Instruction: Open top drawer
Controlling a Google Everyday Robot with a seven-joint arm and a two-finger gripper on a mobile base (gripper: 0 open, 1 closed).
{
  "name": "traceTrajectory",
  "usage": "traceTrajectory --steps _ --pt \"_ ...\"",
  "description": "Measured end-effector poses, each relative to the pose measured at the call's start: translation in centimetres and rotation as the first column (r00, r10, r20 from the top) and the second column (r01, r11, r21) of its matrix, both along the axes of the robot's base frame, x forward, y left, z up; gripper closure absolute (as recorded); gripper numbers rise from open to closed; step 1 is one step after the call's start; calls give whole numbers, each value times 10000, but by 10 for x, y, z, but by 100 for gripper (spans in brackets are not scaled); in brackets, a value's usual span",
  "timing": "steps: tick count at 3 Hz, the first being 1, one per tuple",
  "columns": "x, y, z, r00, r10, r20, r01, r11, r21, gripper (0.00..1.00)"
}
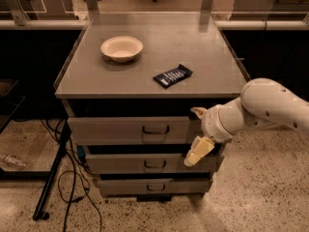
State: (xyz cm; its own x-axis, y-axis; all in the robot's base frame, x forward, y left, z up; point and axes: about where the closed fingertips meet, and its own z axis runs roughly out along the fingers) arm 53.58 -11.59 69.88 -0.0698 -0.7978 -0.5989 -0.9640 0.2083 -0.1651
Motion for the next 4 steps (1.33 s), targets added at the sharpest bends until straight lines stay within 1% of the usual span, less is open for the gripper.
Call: traceTrajectory --steps 1,2,3,4 --pt "16 -4 -21 9996 -210 181 210 9998 5 0" --pt "50 -7 -33 9966 -342 745 348 9994 -75 0" --pt "52 -7 -33 9963 -366 773 371 9993 -57 19" --pt "52 -7 -33 9963 -365 773 370 9993 -57 42"
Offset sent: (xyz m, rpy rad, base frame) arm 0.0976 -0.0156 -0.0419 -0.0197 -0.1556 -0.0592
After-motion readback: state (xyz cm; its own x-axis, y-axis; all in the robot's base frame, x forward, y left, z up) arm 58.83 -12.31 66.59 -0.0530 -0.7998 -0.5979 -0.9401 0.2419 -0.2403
